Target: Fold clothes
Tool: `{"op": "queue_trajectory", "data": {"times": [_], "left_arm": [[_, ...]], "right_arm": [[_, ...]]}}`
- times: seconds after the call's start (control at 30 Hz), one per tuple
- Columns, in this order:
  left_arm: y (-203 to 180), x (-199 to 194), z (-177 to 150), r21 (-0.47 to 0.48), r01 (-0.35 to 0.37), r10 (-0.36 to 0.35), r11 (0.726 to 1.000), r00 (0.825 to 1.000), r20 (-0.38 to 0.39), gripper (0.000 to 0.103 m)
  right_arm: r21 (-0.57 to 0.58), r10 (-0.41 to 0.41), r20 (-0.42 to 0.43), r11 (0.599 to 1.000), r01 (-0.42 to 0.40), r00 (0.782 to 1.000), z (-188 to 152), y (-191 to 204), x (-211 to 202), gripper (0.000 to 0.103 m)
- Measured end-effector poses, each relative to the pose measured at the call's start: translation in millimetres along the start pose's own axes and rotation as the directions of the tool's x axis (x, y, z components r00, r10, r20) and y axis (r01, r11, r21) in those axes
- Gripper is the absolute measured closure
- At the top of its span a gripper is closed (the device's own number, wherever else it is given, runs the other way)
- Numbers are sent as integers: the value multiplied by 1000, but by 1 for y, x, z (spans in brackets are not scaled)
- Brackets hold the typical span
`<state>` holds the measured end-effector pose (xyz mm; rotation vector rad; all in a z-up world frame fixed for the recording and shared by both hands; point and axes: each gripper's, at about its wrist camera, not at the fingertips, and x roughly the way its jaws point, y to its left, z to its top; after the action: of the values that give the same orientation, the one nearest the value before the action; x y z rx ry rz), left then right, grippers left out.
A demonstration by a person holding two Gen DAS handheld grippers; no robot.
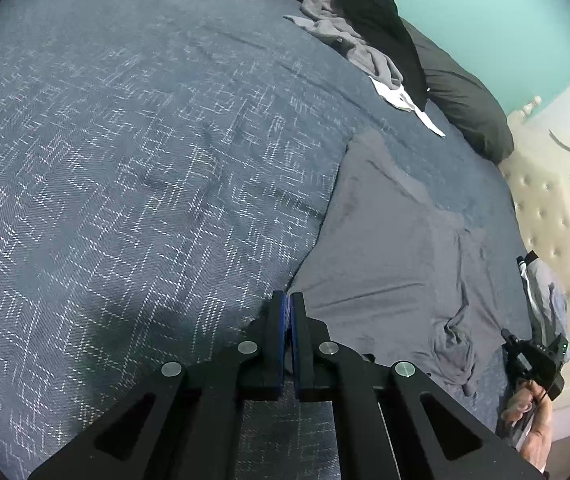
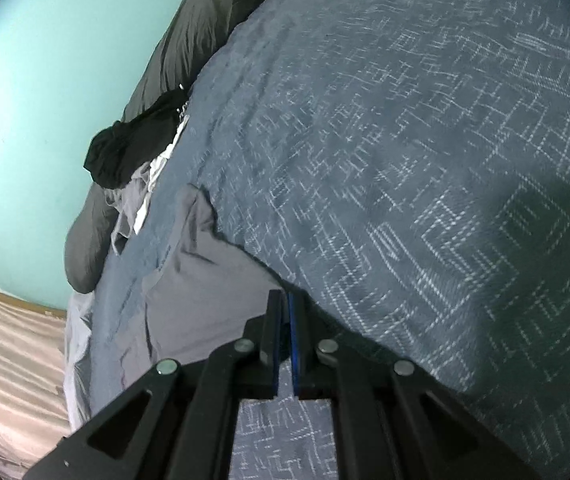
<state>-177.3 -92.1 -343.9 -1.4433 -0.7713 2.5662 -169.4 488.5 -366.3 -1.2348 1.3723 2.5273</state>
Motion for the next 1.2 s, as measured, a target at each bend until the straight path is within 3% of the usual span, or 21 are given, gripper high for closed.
{"op": "queue_trajectory", "data": {"times": [0.13, 0.37, 0.43, 0.5, 0.63, 0.77, 0.83, 0.9, 1.0, 1.1, 1.17, 1.2], "left_arm": [[-1, -1, 1, -5, -1, 1, 1000, 1000, 7, 101], [-1, -3, 1, -16, -12, 12, 1000, 1000, 14, 101], [0, -4, 0, -18, -15, 15, 1000, 1000, 14, 100], [-1, -4, -1, -22, -15, 16, 1000, 1000, 15, 100], [-4, -7, 0, -25, -21, 22, 999, 999, 30, 99], [-2, -14, 3, -30, -37, 38, 999, 998, 53, 91], [-2, -15, 5, -29, -37, 38, 999, 998, 59, 87], [-2, -12, 5, -32, -27, 29, 999, 998, 49, 86], [-2, -6, 3, -27, -22, 23, 999, 999, 34, 87], [-4, -2, 1, -10, -18, 19, 1000, 1000, 17, 89], [-5, -1, 1, -3, -9, 9, 1000, 1000, 11, 100], [-5, -1, 0, -2, -6, 6, 1000, 1000, 10, 101]], "right_arm": [[10, 5, 10, 1000, -5, 1000, 0, 0, -4, 97], [1, -80, 66, 997, 80, 995, 3, 2, -21, 96], [0, -67, 67, 998, 68, 995, 5, 2, -23, 91], [-14, -59, 54, 998, 60, 997, 5, 5, -21, 70], [-54, -68, 23, 996, 69, 997, 1, 14, -12, 70], [-68, -51, -4, 996, 51, 999, -4, 18, -6, 70], [-71, -55, -9, 996, 54, 998, -5, 18, -4, 70], [-73, -58, -12, 996, 57, 998, -6, 17, -2, 87], [-46, -47, -12, 998, 46, 999, -6, 12, -2, 98], [-17, -33, 6, 999, 33, 999, -4, 6, -6, 101], [-12, -30, 16, 999, 31, 999, -2, 5, -9, 101], [-9, -29, 19, 1000, 29, 999, -1, 5, -9, 101]]}}
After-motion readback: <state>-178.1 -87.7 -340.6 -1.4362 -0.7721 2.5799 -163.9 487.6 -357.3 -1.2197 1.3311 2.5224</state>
